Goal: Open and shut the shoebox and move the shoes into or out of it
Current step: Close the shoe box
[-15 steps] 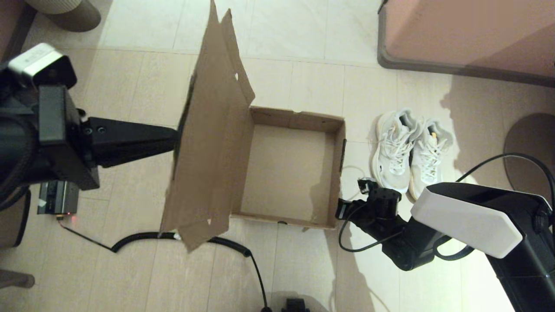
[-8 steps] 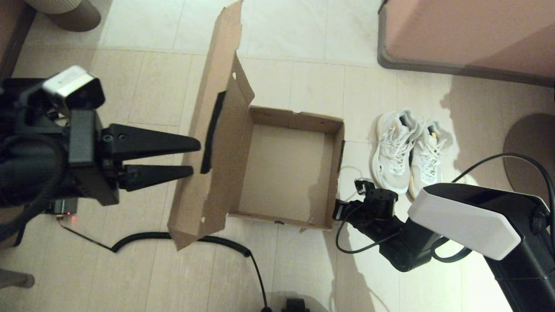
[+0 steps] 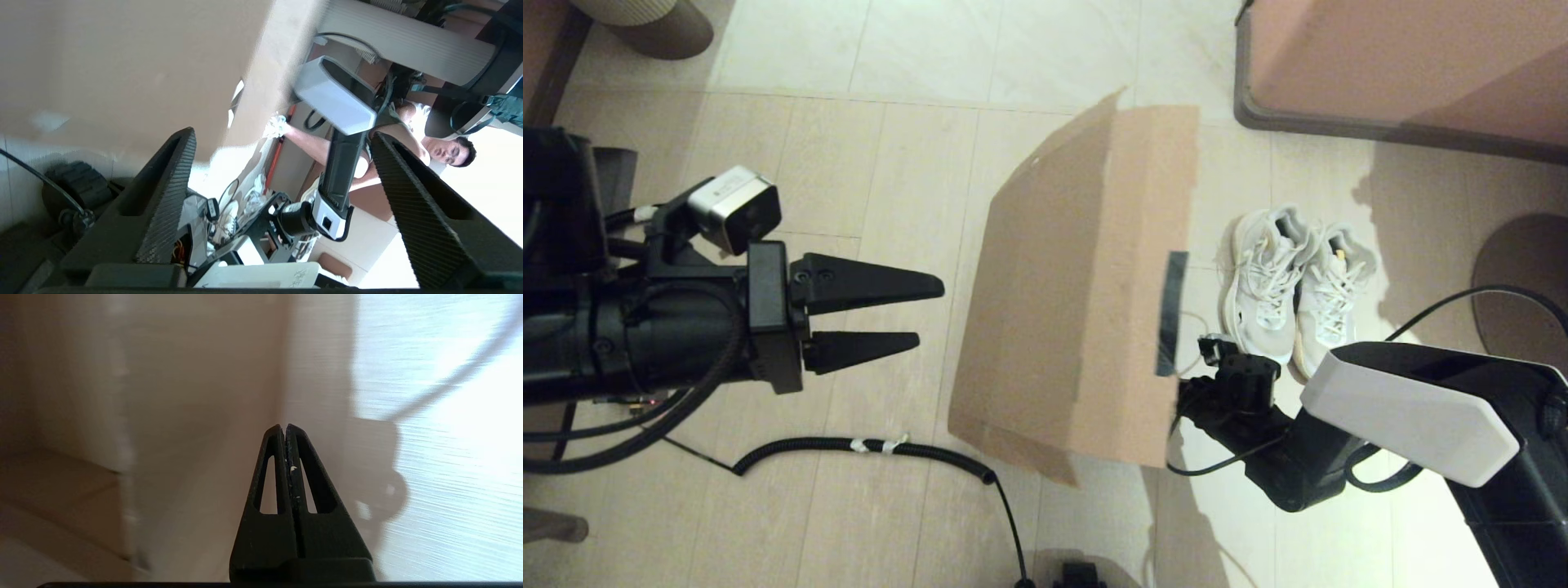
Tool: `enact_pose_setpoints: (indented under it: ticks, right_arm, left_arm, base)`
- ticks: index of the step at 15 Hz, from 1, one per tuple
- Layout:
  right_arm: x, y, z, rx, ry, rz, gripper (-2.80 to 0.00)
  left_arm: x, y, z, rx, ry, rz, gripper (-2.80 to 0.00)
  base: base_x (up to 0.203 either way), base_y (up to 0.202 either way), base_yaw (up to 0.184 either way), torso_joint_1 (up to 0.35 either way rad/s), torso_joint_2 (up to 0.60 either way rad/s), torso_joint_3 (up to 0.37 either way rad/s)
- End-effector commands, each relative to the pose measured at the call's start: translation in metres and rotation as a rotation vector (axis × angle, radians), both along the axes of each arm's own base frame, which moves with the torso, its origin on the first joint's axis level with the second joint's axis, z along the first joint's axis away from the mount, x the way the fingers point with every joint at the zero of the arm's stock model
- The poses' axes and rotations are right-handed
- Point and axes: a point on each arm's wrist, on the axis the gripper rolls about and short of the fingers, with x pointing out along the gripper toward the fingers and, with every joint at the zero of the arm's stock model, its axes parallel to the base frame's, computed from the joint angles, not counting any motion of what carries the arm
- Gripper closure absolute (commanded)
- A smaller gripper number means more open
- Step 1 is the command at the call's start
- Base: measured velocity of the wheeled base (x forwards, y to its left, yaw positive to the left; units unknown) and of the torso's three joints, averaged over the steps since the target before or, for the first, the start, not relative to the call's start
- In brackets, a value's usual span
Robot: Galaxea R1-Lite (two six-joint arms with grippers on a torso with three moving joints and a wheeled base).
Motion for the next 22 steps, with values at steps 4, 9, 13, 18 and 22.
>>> enact_pose_setpoints:
  ticks: [4,9,13,18,22]
  right_arm:
    - [-0.028,-0.103,0.098,-0.105,-0.049,-0.244,0.0]
    - [-0.088,-0.197,0.132,-0.22,0.141,-0.479,0.0]
    - [-0.073,-0.188,0.121,-0.2,0.111,-0.453,0.0]
    - [-0.034,-0.2,0.128,-0.182,-0.123,-0.501,0.0]
    - [-0.046,-0.196,0.152,-0.204,-0.174,-0.51,0.0]
  left_arm:
    - [0.0,0.001,-0.006,0.011,0.021,0.027,-2.8]
    - [0.007,0.0,-0.013,0.023,0.045,0.042,-2.8]
    - [0.013,0.002,-0.019,0.038,0.064,0.08,-2.8]
    - [-0.017,0.015,0.01,0.038,-0.08,0.232,-2.8]
    - [-0.042,0.055,0.021,0.127,-0.199,0.556,-2.8]
  base:
    - [0.0,0.0,0.0,0.0,0.0,0.0]
    - [0.0,0.0,0.0,0.0,0.0,0.0]
    - [0.0,0.0,0.0,0.0,0.0,0.0]
    - [0.0,0.0,0.0,0.0,0.0,0.0]
    - [0.0,0.0,0.0,0.0,0.0,0.0]
